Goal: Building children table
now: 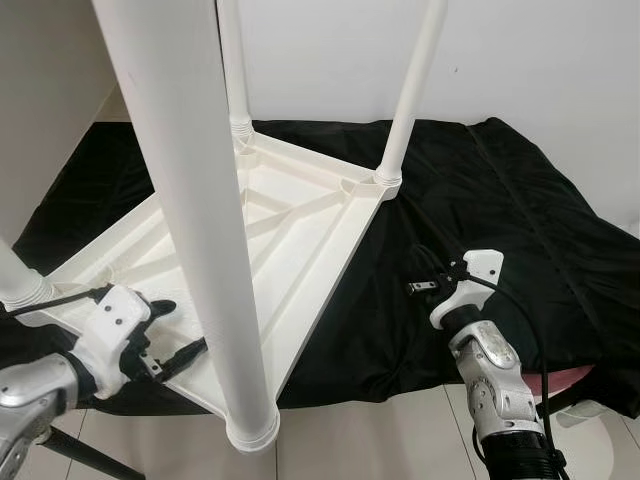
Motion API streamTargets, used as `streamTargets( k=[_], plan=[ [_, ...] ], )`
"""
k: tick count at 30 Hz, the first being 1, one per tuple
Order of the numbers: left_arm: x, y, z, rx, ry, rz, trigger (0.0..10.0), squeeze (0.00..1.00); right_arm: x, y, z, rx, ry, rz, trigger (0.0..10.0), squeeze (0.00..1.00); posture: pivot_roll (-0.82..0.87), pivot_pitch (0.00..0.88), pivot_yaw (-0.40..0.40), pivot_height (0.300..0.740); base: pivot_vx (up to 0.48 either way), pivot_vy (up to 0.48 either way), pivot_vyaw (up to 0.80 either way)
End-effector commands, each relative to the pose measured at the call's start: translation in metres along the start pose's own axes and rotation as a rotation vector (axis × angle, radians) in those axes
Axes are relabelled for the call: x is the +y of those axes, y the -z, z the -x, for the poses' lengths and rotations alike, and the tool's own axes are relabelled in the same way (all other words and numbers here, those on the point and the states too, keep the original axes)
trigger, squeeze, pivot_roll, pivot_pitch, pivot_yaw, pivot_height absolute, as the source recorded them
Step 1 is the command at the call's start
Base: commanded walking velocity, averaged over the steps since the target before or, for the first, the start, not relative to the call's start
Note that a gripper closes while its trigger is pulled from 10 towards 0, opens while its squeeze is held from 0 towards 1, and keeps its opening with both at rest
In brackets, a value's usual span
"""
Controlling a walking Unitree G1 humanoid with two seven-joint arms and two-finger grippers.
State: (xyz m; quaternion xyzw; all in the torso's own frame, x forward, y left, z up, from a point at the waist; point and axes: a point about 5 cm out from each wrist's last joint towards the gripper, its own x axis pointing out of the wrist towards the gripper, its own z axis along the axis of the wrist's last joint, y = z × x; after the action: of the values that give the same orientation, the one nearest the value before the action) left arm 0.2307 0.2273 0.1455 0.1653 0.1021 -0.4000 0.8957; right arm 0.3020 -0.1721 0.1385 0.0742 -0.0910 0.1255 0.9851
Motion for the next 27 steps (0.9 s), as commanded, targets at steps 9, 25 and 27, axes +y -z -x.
streamTargets(
  k=[9, 25, 27],
  plan=[
    [-0.002, -0.004, 0.006, -0.046, 0.229, 0.074, 10.0, 0.00, -0.004, 0.000, 0.001, 0.003, 0.006, 0.005, 10.0, 0.00, 0.07, 0.052, -0.014, 0.740, 0.000, 0.000, 0.00],
    [0.003, -0.056, 0.002, -0.569, -0.387, 0.408, 10.0, 0.00, 0.008, 0.001, -0.005, -0.025, 0.027, -0.010, 10.0, 0.00, 0.05, 0.060, 0.015, 0.740, 0.000, 0.000, 0.00],
    [0.001, -0.061, 0.000, -0.592, -0.401, 0.418, 10.0, 0.00, 0.012, 0.001, -0.007, -0.025, 0.024, -0.019, 10.0, 0.00, 0.08, 0.067, -0.015, 0.740, 0.000, 0.000, 0.00]
  ],
)
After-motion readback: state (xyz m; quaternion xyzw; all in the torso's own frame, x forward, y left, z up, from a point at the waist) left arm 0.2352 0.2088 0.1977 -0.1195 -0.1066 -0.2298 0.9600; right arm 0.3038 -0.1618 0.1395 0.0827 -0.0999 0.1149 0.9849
